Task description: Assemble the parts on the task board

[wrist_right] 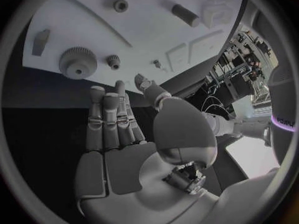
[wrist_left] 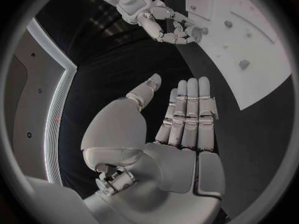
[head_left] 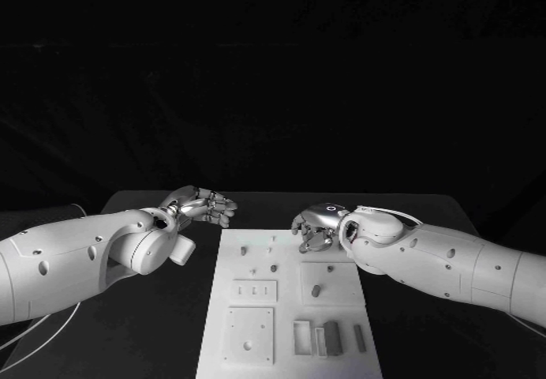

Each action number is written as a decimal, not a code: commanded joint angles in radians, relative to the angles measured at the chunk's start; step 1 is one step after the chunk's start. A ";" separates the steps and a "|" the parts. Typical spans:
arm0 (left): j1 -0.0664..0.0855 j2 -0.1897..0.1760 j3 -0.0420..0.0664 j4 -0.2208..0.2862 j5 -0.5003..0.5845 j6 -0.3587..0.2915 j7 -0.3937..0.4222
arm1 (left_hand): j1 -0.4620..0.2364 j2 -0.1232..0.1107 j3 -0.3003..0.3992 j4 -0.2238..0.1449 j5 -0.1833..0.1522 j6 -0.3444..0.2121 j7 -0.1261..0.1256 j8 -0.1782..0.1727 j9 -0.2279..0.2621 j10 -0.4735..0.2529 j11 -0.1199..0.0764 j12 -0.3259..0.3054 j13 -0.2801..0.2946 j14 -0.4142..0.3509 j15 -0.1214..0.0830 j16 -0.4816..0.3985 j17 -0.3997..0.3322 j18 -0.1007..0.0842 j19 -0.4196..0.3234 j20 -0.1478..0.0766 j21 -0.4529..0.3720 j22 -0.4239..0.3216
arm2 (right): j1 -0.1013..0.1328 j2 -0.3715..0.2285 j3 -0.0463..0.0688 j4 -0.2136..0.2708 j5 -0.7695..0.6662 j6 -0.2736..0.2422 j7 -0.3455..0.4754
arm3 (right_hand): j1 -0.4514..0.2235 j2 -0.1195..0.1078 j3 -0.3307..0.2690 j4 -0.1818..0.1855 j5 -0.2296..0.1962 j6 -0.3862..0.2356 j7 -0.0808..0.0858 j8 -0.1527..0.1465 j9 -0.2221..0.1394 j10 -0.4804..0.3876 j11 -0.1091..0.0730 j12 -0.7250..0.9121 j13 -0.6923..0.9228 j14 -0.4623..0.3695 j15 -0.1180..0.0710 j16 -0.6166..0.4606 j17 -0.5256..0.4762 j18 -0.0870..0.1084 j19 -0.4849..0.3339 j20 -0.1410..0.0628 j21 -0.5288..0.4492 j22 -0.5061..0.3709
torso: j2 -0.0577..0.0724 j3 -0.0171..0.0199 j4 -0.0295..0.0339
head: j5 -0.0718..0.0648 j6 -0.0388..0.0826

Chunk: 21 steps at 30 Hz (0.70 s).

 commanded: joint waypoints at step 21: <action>0.002 -0.003 0.001 0.003 0.004 0.017 -0.007 | -0.017 -0.001 0.001 0.007 0.000 0.006 0.002 -0.009 -0.002 0.004 0.000 -0.008 0.003 0.004 0.001 -0.007 0.006 0.010 0.002 -0.008 -0.005 0.002 | -0.020 -0.003 -0.011 0.019 -0.155 -0.016 -0.067 | 0.014 -0.051 0.007 0.005 0.003 -0.017 -0.002 -0.026 -0.040 -0.141 0.102 -0.192 -0.220 0.037 0.021 0.060 -0.074 0.025 0.029 -0.008 0.007 0.005 | 0.033 -0.0009 0.0052 | -0.004 -0.008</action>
